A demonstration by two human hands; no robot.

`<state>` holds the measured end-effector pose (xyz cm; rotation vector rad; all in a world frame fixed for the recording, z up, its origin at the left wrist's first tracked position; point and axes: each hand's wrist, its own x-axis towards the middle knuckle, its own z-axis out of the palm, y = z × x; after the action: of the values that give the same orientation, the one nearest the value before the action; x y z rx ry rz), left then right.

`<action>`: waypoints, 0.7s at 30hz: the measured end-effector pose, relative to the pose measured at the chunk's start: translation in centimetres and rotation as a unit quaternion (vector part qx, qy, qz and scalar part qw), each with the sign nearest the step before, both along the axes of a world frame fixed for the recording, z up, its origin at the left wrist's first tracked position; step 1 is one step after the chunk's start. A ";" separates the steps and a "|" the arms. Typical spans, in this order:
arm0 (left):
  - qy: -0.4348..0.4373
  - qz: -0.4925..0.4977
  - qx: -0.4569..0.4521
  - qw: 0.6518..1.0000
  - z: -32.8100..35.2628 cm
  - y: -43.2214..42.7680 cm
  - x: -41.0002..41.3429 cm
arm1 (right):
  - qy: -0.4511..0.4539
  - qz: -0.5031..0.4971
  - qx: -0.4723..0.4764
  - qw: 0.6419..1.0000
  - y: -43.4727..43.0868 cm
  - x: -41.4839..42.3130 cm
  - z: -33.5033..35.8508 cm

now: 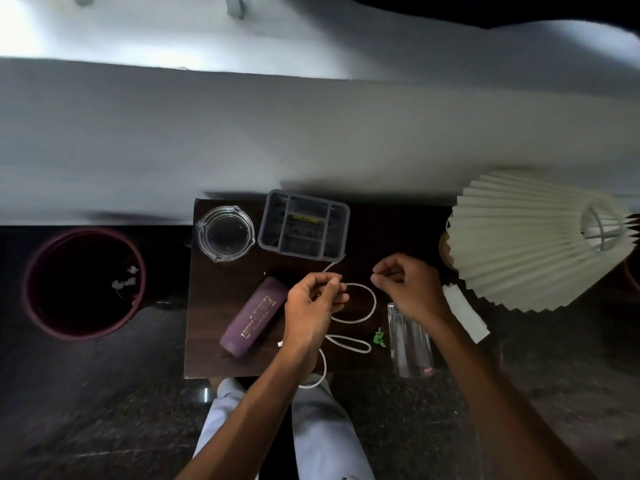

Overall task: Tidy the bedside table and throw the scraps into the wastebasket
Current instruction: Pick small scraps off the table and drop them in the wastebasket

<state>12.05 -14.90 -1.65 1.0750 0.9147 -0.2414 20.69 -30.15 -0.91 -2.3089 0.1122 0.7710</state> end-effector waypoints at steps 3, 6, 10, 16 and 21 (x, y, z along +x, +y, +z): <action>-0.010 -0.009 0.000 1.000 0.2 0.2 -0.4 | 0.025 -0.018 0.032 0.999 1.5 -1.4 1.5; -0.028 -0.015 -0.005 0.999 0.4 0.8 -0.8 | 0.048 -0.053 0.085 0.994 3.0 -2.9 2.3; -0.058 -0.042 0.035 0.997 0.2 2.4 -1.8 | 0.085 -0.119 0.158 0.977 5.1 -4.2 2.5; -0.054 0.004 0.039 0.998 -0.1 6.3 -2.8 | 0.132 -0.169 0.247 0.945 8.6 -4.9 2.8; -0.010 0.094 0.019 0.995 -0.6 11.1 -3.2 | 0.130 -0.166 0.239 0.948 11.6 -5.1 3.0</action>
<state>8.85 -3.76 -2.27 1.0174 1.0002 -0.0566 15.57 -18.50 2.06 -1.6681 0.3797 0.8160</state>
